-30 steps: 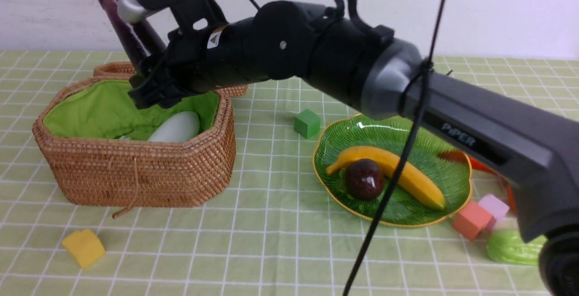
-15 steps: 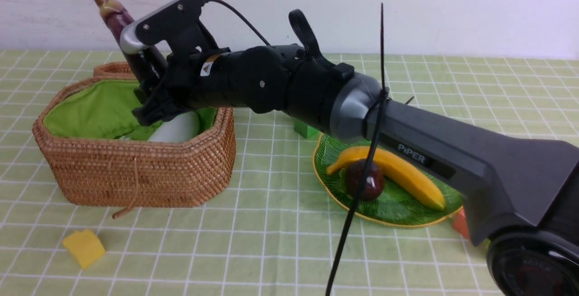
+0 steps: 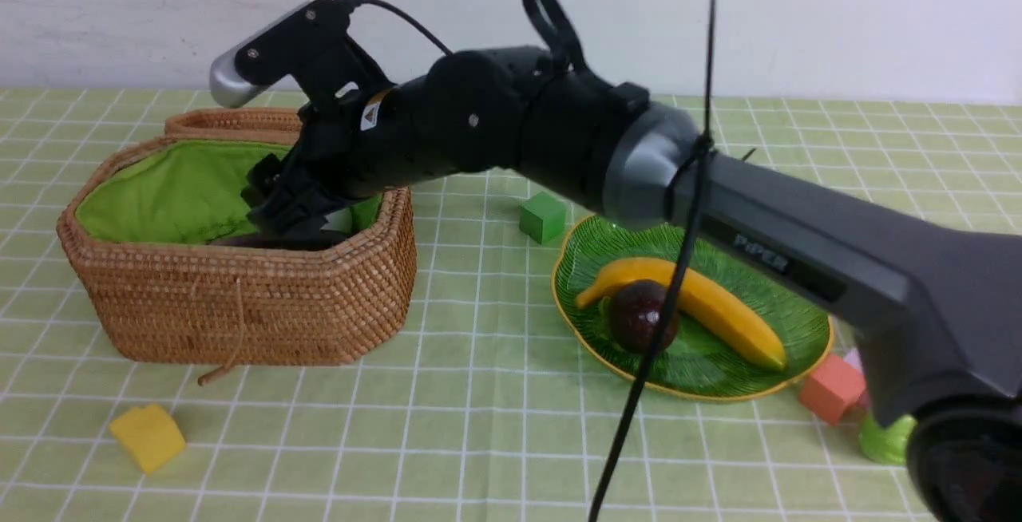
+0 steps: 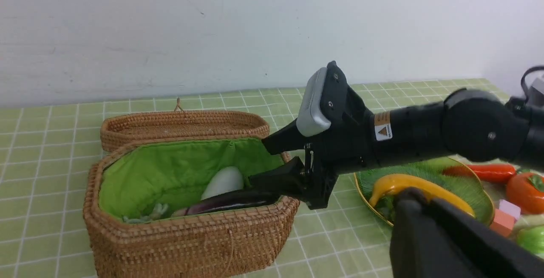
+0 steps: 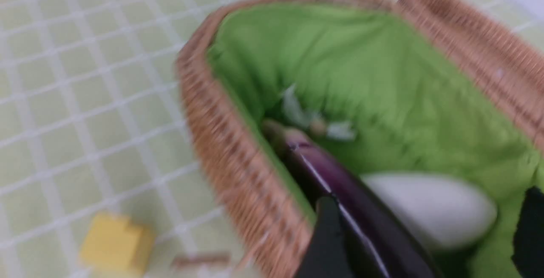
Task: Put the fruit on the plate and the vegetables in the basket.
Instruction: Grab an eggplant with your right arm and place it in the basket on the left, then take a chayote with your right arm and place it on the basket on the left.
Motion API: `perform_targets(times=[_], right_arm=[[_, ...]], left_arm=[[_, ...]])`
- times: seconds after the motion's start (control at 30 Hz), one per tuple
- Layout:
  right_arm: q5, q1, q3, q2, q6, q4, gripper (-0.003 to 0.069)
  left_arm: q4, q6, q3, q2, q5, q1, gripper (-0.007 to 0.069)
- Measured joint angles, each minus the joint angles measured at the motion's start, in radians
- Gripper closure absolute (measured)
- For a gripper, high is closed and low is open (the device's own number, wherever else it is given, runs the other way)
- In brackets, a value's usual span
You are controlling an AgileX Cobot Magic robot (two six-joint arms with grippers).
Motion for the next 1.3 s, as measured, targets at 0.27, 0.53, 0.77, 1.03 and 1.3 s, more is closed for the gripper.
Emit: perform_targets(times=[0.27,0.53,0.77,1.03,1.3], right_arm=[[0.408,-0.016,-0.003,-0.23,0.136,-0.136,0.0538],[0.645,-0.019,0.001,-0.337,0.189,-0.224,0.0672],[0.655,-0.102,0.287,-0.588,0.232,-0.295,0.0662],[0.654,-0.354,0.769,-0.84,0.131,-0.37,0.0641],[0.481,-0.543,1.088,-0.842,-0.097,-0.386,0.0398]], left_arm=[[-0.282,0.201,0.0,0.026,-0.01,0.0,0.0609],[-0.489,0.342,0.0,0.064,-0.012,0.0,0.0606],[-0.663,0.483,0.001,0.1,-0.01,0.0,0.0606],[-0.788,0.598,0.001,0.1,0.011,0.0,0.0602],[-0.804,0.617,0.001,0.1,0.029,0.0,0.06]])
